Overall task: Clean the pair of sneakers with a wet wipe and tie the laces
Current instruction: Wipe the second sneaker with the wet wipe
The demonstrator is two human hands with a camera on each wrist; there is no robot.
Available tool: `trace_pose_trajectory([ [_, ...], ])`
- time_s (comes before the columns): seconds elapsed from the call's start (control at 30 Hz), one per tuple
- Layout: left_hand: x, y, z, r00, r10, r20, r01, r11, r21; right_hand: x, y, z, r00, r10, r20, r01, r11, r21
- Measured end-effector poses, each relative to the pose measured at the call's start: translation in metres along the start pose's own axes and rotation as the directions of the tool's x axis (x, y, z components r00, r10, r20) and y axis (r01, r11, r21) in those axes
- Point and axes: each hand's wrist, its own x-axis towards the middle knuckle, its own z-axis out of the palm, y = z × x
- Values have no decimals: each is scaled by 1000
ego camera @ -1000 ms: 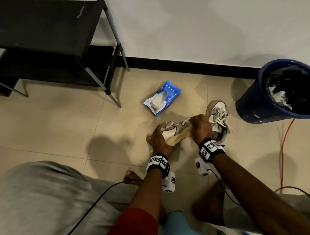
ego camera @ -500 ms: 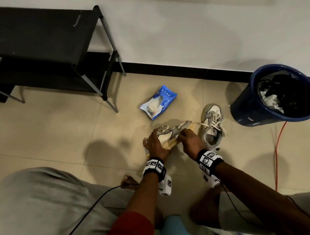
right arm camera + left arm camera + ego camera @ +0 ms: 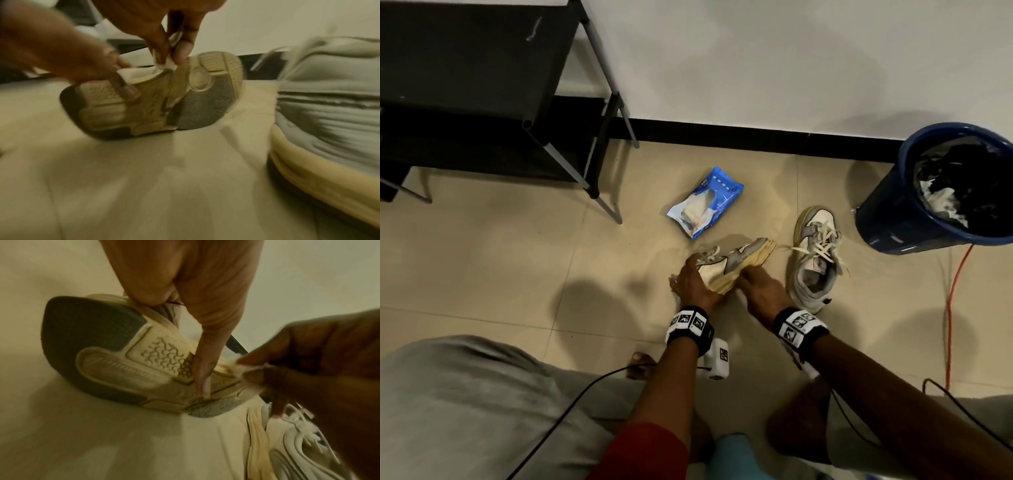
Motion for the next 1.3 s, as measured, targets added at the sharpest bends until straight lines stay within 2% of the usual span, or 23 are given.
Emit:
trace_pose_trajectory([
  [0.03,4,1,-2,1000,-10,14,9,1000,13,-3,-4,6,996,-83,45,85,996,-39],
  [0.07,8,2,-4,999,-15,40,14,999,37,-2,-2,5,997,-65,47,67,997,-28],
  [0.13,9,1,-6,996,-29,87,20,994,104,3,11,-1,983,160,-93,-154,986,70],
  [0.2,7,5,-8,988,-66,138,31,970,239,5,22,-6,922,312,-232,-276,946,172],
  [0.27,8,19,-10,980,-117,163,42,914,403,7,25,-14,910,310,-275,-248,939,238],
  [0.37,11,48,-11,994,-74,79,17,827,562,23,24,-14,964,214,-159,-180,963,202],
  [0.4,13,57,-8,998,-2,58,-31,826,563,28,25,-13,978,182,-97,-164,972,170],
  [0.47,17,69,1,985,130,113,-169,861,479,34,22,-9,992,125,-34,-121,987,106],
  [0.53,21,72,7,968,152,200,-221,893,392,35,24,-12,996,89,-20,-86,989,124],
  [0.6,24,66,6,962,122,244,-204,914,350,34,34,-13,996,86,-27,-80,981,178],
  [0.67,28,62,2,957,89,275,-173,939,298,41,56,-16,971,219,-99,-187,947,261],
  [0.73,28,63,-2,951,37,307,-126,953,274,52,74,-22,897,422,-134,-351,861,367],
  [0.77,27,65,-1,950,12,313,-101,958,267,56,74,-24,873,464,-152,-382,843,379],
  [0.83,18,66,5,951,0,309,-77,969,236,59,52,-20,897,408,-170,-347,889,299],
  [0.9,8,63,14,964,26,266,-81,977,197,50,22,-11,968,225,-115,-197,957,213],
  [0.97,0,62,20,969,46,244,-99,973,208,42,29,-9,996,65,-58,-55,986,159],
  [1.0,-4,62,24,968,56,244,-114,967,229,46,44,-13,997,73,-40,-67,987,143],
  [1.1,-18,63,34,969,113,221,-168,954,247,55,91,-30,951,277,-141,-264,959,100],
  [1.13,-21,64,35,971,124,205,-174,954,246,53,92,-31,946,295,-134,-280,953,119],
  [1.17,-23,65,37,972,124,198,-173,952,252,48,84,-30,963,253,-95,-239,962,134],
  [1.23,-22,65,37,976,108,190,-156,953,258,35,63,-20,999,54,1,-53,989,138],
  [1.27,-21,65,37,976,105,189,-153,954,258,33,62,-20,999,7,52,-14,991,135],
  [1.3,-20,64,37,976,108,189,-155,954,257,38,68,-23,997,34,69,-43,991,126],
])
